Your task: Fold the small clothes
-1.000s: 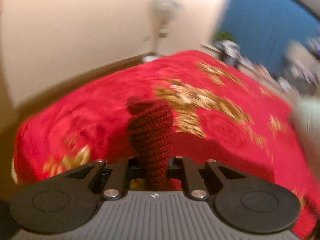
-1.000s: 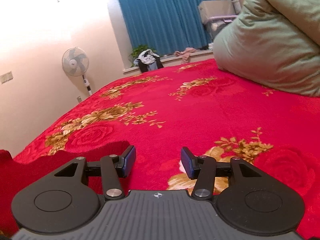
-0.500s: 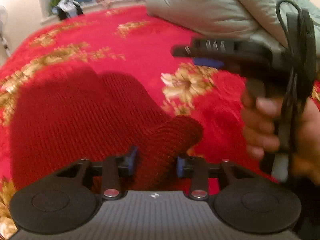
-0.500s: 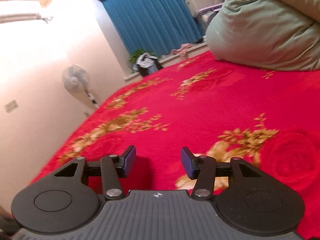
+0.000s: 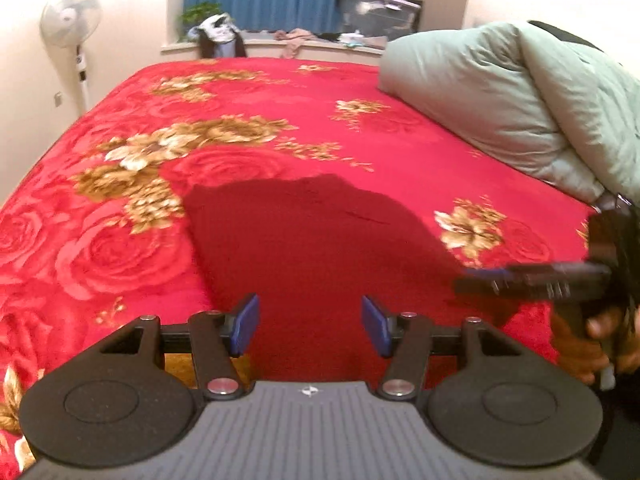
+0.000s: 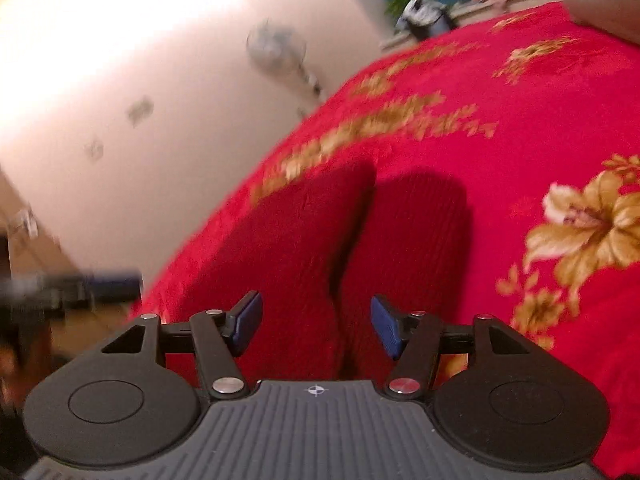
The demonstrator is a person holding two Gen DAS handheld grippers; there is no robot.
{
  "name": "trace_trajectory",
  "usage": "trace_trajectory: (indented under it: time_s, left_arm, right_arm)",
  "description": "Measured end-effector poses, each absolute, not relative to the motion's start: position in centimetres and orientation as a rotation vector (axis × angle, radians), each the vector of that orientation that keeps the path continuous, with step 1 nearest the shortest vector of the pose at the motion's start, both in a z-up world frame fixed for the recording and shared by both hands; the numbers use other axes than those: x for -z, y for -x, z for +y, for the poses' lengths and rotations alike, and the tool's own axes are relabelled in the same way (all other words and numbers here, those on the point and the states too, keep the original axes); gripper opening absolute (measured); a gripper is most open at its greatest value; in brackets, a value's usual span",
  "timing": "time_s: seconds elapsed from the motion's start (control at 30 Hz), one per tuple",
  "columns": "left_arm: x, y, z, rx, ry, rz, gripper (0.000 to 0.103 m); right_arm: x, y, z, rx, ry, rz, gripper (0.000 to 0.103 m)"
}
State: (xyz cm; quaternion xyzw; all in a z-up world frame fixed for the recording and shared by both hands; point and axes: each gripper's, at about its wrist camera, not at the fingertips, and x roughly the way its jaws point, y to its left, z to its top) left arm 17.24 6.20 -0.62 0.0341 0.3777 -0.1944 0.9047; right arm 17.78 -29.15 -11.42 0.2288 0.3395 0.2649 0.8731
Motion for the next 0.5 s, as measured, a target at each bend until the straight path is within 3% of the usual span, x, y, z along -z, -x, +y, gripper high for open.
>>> trace_trajectory:
  time_s: [0.07, 0.1, 0.13, 0.37, 0.5]
  left_arm:
    - [1.4, -18.2, 6.9, 0.395, -0.05, 0.803, 0.063]
    - [2.0, -18.5, 7.0, 0.394, -0.045, 0.812, 0.064]
    - [2.3, -19.0, 7.1, 0.391, -0.043, 0.816, 0.065]
    - [4.5, -20.2, 7.4, 0.45, 0.093, 0.781, 0.074]
    - [7.5, -21.4, 7.3, 0.49, 0.161, 0.951, 0.08]
  right_arm:
    - [11.4, -17.2, -28.1, -0.534, -0.396, 0.731, 0.048]
    - [11.2, -16.9, -27.8, -0.517, -0.364, 0.739, 0.026]
    - [10.9, -16.8, -27.8, -0.509, -0.368, 0.751, 0.021]
    - [7.2, -13.2, -30.6, -0.426, -0.498, 0.644, 0.018]
    - [10.8, -13.0, -30.3, -0.312, -0.449, 0.801, 0.018]
